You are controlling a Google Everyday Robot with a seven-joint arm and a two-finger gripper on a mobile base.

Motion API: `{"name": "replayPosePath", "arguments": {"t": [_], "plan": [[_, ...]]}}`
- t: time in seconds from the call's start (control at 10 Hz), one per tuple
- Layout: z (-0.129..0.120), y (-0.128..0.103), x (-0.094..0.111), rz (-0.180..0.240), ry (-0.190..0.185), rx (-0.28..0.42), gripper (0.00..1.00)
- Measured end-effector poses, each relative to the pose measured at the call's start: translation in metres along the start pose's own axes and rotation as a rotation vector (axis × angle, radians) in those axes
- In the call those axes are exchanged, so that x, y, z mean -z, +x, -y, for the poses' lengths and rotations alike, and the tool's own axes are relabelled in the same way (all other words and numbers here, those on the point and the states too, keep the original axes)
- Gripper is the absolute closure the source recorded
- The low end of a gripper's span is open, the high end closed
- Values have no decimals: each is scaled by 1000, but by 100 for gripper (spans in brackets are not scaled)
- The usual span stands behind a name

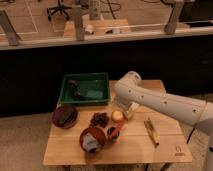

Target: Place apple in table surface

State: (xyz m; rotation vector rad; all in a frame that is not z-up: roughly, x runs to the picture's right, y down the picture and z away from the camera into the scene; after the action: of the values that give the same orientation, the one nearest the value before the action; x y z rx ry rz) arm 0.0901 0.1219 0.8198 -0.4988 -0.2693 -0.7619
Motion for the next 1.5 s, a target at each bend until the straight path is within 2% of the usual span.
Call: {"name": "replayPosePath", "arguments": {"t": [0.6, 1.0, 1.2, 1.3, 1.4, 1.5], "plan": [[-5, -12, -27, 73, -3, -36, 20], [-10, -21, -47, 129, -29, -63, 20], [-7, -25, -50, 136, -35, -59, 20], [-4, -28, -54, 139, -42, -65, 24], [-8, -25, -60, 111, -73, -77, 33], [-10, -23, -69, 89, -85, -84, 45]]}}
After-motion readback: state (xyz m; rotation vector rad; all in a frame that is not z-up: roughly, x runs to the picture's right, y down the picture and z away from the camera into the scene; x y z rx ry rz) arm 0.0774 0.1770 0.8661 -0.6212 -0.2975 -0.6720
